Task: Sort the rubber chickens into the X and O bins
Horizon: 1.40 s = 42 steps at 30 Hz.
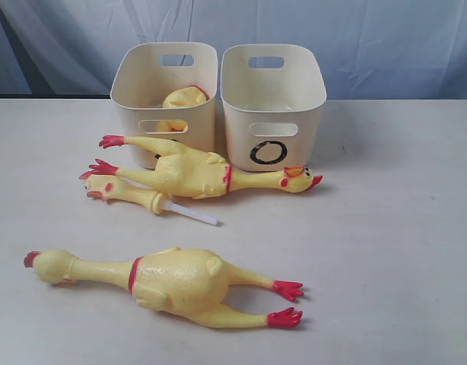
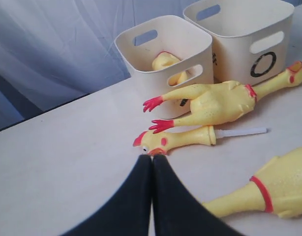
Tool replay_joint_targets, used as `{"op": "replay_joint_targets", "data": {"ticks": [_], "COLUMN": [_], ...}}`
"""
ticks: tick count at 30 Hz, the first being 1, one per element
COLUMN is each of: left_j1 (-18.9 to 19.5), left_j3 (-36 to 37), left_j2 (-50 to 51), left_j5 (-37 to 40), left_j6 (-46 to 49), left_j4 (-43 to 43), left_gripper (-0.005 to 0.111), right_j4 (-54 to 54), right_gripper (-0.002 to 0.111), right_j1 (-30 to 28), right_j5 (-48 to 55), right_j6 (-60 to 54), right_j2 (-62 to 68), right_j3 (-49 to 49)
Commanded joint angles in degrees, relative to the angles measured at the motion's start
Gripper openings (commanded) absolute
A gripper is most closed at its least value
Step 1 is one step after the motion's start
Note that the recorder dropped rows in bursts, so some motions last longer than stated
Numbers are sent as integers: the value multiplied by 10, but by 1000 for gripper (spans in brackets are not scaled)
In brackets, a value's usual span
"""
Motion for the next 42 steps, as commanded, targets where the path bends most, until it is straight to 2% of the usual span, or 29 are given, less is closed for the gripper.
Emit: {"op": "replay_joint_targets", "data": {"ticks": [1, 8, 15, 26, 34, 42], "left_j1": [3, 3, 3, 3, 3, 3], "left_j3": [3, 19, 47, 48, 48, 48], "left_j2": [-36, -68, -92, -95, -95, -95], "left_j5": [15, 25, 13, 7, 6, 6], "left_j6": [-65, -75, -84, -87, -89, -90], "left_j4": [64, 74, 74, 80, 80, 80], "left_gripper": [0, 0, 0, 0, 0, 0], "right_j4": [147, 217, 173, -60, -218, -218], "right_gripper": [2, 2, -1, -1, -1, -1], "right_j1": [1, 6, 74, 217, 322, 399], "right_j5": [105, 179, 173, 133, 136, 123], "right_j6": [-160, -257, -265, -135, 16, 16], "right_j2": [121, 226, 305, 415, 517, 627], "right_j3": [-69, -131, -201, -295, -365, -458]}}
